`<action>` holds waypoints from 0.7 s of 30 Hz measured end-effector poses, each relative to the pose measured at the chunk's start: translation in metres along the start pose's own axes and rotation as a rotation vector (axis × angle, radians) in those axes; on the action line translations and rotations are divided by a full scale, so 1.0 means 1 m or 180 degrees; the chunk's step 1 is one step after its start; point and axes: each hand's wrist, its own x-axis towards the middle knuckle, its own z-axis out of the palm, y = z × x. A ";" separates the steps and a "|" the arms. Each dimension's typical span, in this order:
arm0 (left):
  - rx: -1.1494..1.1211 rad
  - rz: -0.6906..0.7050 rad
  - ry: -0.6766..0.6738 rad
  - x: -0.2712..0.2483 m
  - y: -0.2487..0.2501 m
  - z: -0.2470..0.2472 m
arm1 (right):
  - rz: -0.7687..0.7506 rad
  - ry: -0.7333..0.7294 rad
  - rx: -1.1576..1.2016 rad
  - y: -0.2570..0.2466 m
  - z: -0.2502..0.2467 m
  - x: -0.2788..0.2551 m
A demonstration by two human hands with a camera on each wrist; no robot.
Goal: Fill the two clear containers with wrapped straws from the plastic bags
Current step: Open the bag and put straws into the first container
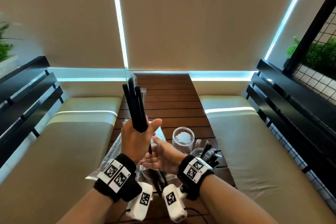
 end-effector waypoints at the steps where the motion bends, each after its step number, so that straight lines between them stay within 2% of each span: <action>1: 0.0032 0.0000 -0.0029 0.000 -0.002 0.002 | -0.0024 -0.0004 0.0064 -0.002 0.001 -0.003; 6: 0.0453 0.0146 -0.0113 -0.003 -0.016 0.008 | -0.0096 -0.0314 0.0411 -0.012 0.010 -0.015; 10: 0.0326 0.0141 -0.0091 0.000 -0.022 0.012 | -0.0040 -0.0141 0.0465 -0.014 0.002 -0.014; 15: 0.0579 0.0205 -0.0153 -0.007 -0.027 0.028 | -0.0208 -0.0052 0.0667 -0.022 -0.005 -0.022; 17: 0.0509 0.0154 -0.0150 -0.007 -0.028 0.033 | -0.0292 0.0124 0.0422 -0.025 -0.008 -0.030; 19: 0.0493 0.0064 -0.0244 -0.010 -0.031 0.034 | -0.0793 0.0432 -0.0018 -0.032 -0.020 -0.041; 21: 0.0553 -0.0081 -0.0394 -0.016 -0.036 0.036 | -0.1815 0.0582 -0.0151 -0.042 -0.036 -0.059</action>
